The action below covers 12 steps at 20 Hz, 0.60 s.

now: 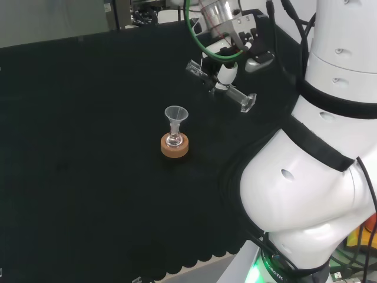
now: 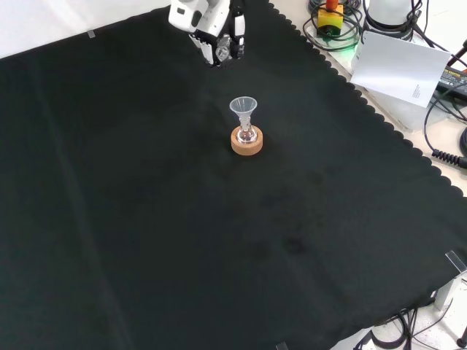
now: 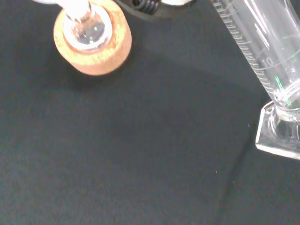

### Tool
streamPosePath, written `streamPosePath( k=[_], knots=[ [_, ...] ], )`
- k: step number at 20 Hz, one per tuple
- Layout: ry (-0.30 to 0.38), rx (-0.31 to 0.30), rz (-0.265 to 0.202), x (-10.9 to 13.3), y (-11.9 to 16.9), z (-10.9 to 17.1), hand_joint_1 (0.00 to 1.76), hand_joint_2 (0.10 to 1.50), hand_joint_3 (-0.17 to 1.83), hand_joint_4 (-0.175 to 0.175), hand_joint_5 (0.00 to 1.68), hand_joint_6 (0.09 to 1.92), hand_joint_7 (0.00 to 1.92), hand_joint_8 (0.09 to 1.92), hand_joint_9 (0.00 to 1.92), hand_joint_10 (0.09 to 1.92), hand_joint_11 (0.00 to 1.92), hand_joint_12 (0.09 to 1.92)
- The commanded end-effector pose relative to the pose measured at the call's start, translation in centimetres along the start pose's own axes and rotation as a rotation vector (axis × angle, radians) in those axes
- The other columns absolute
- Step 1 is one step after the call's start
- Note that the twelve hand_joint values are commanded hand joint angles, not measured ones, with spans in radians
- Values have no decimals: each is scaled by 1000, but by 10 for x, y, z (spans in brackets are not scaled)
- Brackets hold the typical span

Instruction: Put the graduated cylinder back on the table.

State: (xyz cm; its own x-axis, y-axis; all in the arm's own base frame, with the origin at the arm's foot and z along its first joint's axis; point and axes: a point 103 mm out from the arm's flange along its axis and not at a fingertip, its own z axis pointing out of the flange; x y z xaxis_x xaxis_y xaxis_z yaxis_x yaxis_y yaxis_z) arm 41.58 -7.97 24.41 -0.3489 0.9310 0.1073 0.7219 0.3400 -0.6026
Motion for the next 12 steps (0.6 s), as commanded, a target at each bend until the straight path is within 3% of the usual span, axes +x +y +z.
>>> streamPosePath(
  k=[1,12],
  knots=[
    [63,-121,-35,-17,4,3,1260,1116,1,-175,961,1027,1001,1009,1500,87,1276,721],
    [233,-395,-143,-41,49,3,1259,1118,1,-175,958,1031,997,1014,1493,87,1273,725]
  ],
)
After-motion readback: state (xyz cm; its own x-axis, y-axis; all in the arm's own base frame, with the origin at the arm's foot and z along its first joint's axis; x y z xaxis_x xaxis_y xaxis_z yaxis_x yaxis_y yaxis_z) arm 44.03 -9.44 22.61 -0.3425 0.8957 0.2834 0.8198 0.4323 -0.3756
